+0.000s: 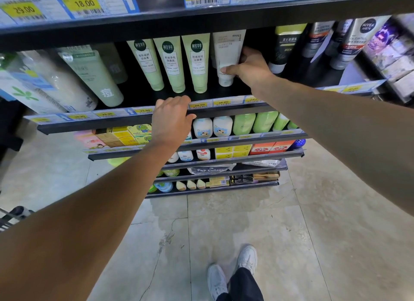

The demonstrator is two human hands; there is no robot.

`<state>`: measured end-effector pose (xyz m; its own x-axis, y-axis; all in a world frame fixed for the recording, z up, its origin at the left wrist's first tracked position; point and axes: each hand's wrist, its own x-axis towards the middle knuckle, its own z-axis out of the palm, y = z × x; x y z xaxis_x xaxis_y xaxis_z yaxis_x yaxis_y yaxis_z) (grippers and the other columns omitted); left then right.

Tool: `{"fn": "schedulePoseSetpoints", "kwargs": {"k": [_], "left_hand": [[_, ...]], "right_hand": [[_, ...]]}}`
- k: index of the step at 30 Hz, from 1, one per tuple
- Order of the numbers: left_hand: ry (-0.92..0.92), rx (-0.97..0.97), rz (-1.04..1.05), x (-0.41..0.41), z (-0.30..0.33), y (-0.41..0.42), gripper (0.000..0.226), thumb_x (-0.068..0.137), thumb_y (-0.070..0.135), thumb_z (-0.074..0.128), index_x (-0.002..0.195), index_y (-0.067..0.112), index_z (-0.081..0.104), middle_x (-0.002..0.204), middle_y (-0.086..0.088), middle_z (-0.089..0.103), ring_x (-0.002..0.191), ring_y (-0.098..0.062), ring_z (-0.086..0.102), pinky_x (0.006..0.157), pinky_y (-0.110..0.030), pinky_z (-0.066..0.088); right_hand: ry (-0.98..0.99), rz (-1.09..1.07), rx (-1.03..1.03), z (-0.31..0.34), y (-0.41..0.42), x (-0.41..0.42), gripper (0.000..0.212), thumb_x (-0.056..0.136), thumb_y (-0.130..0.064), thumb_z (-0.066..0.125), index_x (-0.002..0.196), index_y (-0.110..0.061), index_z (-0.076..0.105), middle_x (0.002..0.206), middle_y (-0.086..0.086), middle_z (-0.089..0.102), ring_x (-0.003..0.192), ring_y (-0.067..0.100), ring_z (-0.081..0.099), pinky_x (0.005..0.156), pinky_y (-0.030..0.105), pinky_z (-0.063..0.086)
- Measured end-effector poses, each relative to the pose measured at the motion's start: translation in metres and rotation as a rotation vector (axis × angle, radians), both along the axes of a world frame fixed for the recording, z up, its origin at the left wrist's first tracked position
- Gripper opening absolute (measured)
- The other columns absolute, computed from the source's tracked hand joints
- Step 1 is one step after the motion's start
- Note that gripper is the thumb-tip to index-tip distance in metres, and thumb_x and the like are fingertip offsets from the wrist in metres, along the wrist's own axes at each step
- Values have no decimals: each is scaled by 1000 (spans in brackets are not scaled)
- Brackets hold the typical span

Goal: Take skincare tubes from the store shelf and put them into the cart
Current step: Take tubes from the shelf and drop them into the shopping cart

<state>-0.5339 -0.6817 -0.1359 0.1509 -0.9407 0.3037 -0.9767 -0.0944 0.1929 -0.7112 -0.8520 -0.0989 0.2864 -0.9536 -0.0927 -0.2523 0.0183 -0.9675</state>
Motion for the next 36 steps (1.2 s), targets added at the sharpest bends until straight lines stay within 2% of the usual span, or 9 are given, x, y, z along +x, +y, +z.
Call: {"fn": "schedulePoseSetpoints", "kwargs": {"k": [2,6,10,12,17,23,28,32,36], "left_hand": [[-5,10,3,0,1,0,27,90,28,75,107,10,65,93,-7,69,91,-32,60,89,-41,40],[4,39,11,-1,4,1,25,90,28,74,107,11,64,92,-7,68,90,-31,59,90,-40,40],[33,126,-8,-4,17,3,28,93,30,71,113,12,63,100,-6,68,99,-31,60,95,-40,39],[80,205,-24,-4,27,8,38,94,32,70,124,10,61,114,-9,67,111,-32,58,103,-42,39],[168,261,-37,-13,55,41,53,100,31,62,146,9,47,142,-10,53,137,-29,43,118,-45,34],[169,219,167,-38,92,146,51,102,38,54,146,13,47,147,-12,50,139,-35,41,115,-52,37],[187,159,390,-68,115,242,46,101,40,42,138,15,54,137,-13,56,127,-37,51,106,-53,43],[231,142,618,-81,114,319,51,99,45,39,137,15,57,132,-11,60,123,-37,54,103,-55,45],[254,135,832,-85,109,388,44,101,43,48,137,17,56,132,-9,60,123,-34,55,103,-53,46]], "right_hand": [[3,-1,14,1,0,-1,54,78,0,84,124,-16,61,116,-4,71,109,11,67,101,33,55],[111,8,27,8,5,-7,57,80,-8,85,131,-12,60,114,-7,68,98,3,64,86,13,51],[280,-26,39,20,26,-19,74,81,-21,85,145,-5,51,138,9,62,126,22,59,112,37,45],[368,-24,14,30,51,-26,68,90,-23,77,149,-6,46,147,12,54,133,25,53,112,33,42],[574,108,-161,49,130,-53,50,102,-24,60,149,-11,49,149,10,50,125,25,58,106,32,42],[729,469,-396,90,224,-73,46,102,-28,60,144,-9,54,145,14,52,137,31,45,115,37,35],[676,636,-599,107,283,-71,45,100,-32,62,140,-12,60,151,14,51,144,35,42,117,50,38],[637,811,-614,101,323,-58,49,105,-43,49,149,-22,50,159,2,42,153,25,29,123,46,29],[511,974,-630,92,365,-28,44,103,-42,52,143,-23,57,152,0,50,147,21,37,121,32,23]]}}
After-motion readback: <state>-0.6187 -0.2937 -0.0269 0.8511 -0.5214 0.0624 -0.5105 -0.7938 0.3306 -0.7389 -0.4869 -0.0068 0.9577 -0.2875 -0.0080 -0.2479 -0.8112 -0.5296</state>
